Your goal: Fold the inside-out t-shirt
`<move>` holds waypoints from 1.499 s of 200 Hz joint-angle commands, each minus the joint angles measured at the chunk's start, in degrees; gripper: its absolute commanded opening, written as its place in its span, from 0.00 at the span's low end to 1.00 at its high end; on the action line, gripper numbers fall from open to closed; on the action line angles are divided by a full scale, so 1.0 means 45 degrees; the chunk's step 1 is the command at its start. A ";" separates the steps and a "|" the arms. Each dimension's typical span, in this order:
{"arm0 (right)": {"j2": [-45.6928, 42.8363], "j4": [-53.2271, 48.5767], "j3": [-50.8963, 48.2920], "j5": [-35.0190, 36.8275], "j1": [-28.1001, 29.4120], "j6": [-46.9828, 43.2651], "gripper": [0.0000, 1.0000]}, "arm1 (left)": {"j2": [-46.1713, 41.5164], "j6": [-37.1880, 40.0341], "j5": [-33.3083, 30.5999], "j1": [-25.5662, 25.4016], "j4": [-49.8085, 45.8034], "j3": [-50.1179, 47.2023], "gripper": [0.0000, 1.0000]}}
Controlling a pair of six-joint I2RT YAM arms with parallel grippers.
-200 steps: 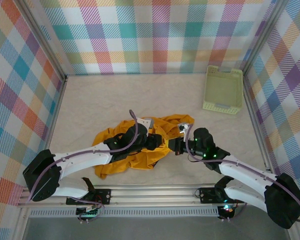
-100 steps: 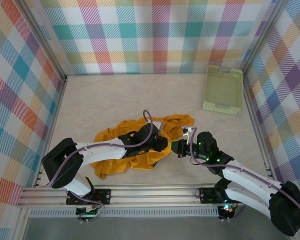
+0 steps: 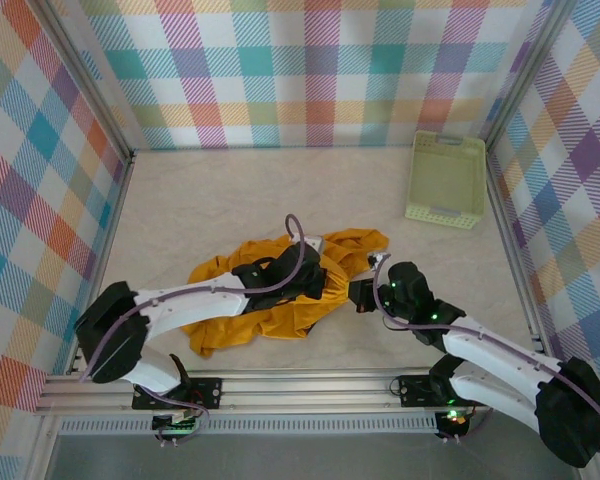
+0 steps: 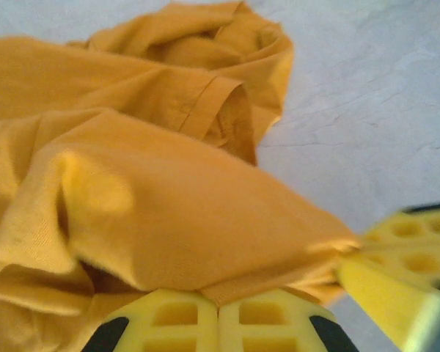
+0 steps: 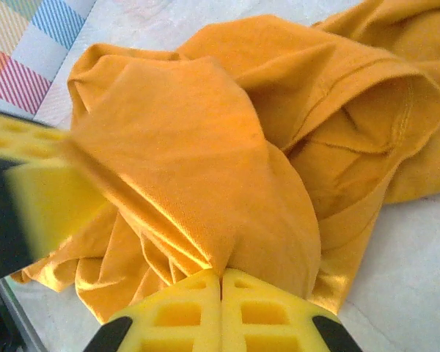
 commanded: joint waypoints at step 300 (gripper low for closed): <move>0.3887 -0.2463 0.2637 0.3722 -0.0251 0.0873 0.02 | 0.1622 0.0012 0.0942 0.0724 -0.5967 0.6539 0.00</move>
